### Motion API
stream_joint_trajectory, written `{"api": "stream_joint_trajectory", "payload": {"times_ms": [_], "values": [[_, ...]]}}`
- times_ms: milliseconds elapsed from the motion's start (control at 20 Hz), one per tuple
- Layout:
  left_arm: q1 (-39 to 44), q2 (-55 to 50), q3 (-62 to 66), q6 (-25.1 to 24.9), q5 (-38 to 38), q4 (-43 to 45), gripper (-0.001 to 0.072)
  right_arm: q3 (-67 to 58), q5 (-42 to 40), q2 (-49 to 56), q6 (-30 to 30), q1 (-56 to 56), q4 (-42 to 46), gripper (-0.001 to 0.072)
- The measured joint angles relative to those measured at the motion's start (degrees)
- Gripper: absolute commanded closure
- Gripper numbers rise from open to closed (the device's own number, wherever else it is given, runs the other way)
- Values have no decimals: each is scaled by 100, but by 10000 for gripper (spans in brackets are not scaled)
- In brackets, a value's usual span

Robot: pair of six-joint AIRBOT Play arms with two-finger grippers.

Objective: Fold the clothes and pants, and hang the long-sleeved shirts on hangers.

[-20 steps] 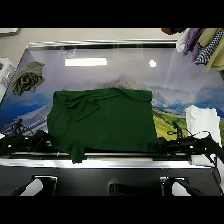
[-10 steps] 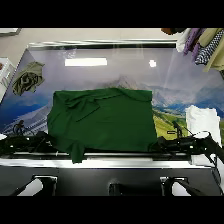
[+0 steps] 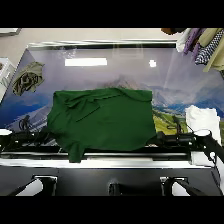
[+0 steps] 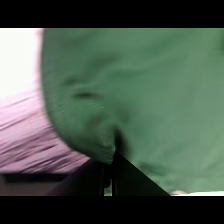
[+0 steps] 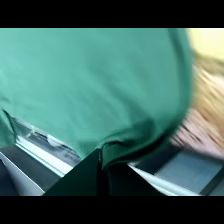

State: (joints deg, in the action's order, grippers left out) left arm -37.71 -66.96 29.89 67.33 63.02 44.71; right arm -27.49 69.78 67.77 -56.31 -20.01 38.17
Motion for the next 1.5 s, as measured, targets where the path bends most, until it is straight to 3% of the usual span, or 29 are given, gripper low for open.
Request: {"api": "stream_joint_trajectory", "payload": {"times_ms": [150,400,600,850,1200,1500], "values": [[361,79,468,-120,76,-376,693,-723,-428,2,-129,763,85,687],[1036,254,2140,87,13,-588,693,-3226,-1469,2,-1580,1762,1812,687],[1314,389,4074,704,9,-223,693,-5558,-1582,-20,-2382,1965,3182,686],[1412,1012,6341,1851,295,1349,693,-7619,-1117,-564,-2684,2026,3818,686],[1429,2426,7368,3012,522,2977,692,-8216,-562,-2081,-2924,2035,4124,686],[1432,2684,7291,3268,699,3292,692,-8262,-31,-2037,-3429,2035,4376,685]]}}
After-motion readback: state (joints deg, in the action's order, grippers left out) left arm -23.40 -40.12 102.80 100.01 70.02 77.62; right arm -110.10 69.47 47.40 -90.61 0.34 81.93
